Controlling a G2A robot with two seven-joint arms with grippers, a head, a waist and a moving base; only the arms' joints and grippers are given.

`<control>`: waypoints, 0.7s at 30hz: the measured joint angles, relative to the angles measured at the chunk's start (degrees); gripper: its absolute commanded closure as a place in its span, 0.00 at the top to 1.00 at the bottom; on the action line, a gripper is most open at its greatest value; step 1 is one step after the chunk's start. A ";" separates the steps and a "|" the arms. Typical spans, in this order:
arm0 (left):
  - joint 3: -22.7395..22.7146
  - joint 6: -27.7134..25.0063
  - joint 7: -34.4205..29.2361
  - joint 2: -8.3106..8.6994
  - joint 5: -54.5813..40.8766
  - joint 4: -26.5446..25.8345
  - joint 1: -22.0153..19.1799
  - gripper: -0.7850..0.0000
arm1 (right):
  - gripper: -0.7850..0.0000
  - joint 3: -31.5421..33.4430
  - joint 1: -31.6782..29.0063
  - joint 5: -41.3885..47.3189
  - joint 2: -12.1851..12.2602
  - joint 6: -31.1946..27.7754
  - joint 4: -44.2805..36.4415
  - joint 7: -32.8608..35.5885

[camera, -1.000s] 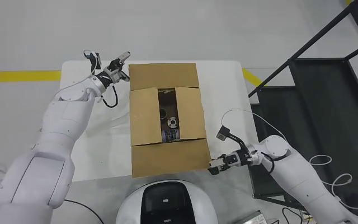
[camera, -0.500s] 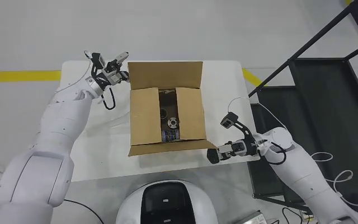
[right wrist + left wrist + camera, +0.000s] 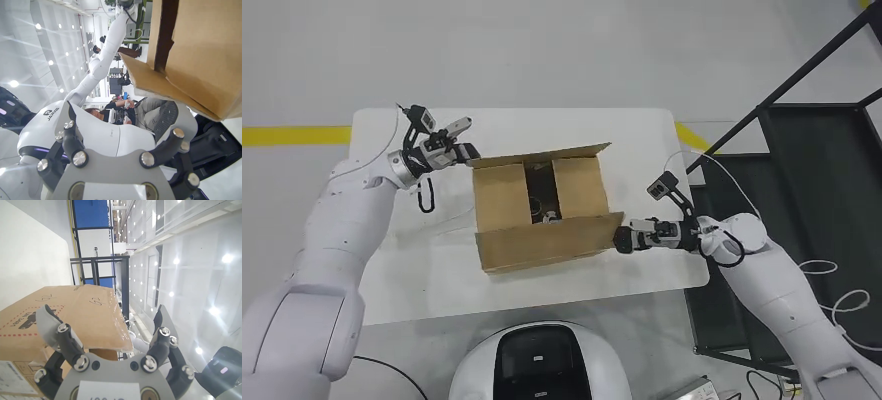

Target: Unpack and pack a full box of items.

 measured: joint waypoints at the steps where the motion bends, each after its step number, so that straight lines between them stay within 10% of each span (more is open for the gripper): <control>1: -0.07 0.29 -0.29 0.31 0.45 -1.00 0.52 1.00 | 1.00 -0.24 0.43 -0.52 -0.14 -0.03 0.29 -0.71; 21: -0.68 3.14 -3.13 5.89 9.24 -18.27 8.93 1.00 | 1.00 -4.45 9.08 -14.69 -2.18 4.95 0.28 -9.90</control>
